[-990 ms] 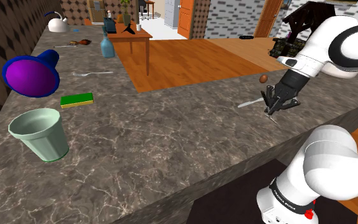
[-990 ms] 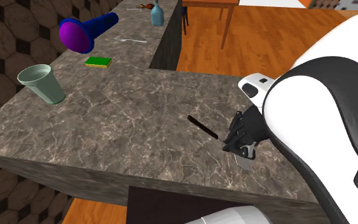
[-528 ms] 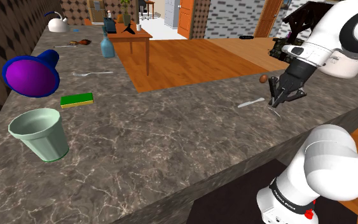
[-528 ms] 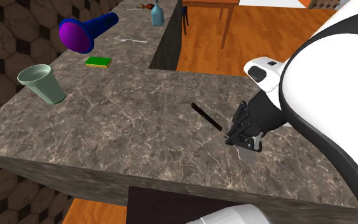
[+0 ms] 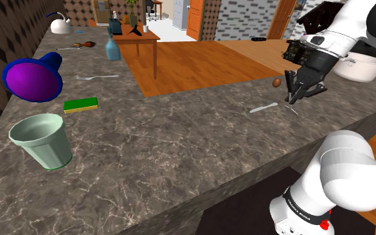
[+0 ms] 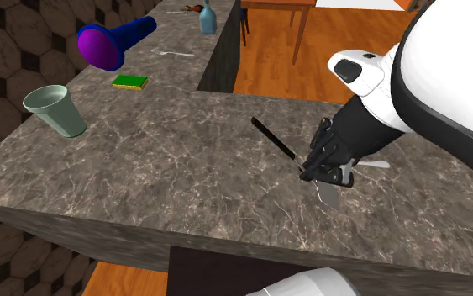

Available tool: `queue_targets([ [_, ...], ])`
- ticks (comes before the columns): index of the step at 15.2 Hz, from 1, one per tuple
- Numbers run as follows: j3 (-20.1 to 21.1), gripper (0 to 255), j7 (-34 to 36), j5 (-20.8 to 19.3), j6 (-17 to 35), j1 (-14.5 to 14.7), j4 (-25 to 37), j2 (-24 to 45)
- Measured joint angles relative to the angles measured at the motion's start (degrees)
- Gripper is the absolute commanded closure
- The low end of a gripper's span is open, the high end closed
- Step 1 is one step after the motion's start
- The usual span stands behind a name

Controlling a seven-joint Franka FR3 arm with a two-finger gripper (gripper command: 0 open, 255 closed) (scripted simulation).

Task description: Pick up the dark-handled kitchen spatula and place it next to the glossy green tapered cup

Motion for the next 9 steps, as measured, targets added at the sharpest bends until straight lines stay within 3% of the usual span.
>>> queue_targets([
  [9,7.44,255,8.99,7.96,11.82,7.77,-1.20,9.73],
])
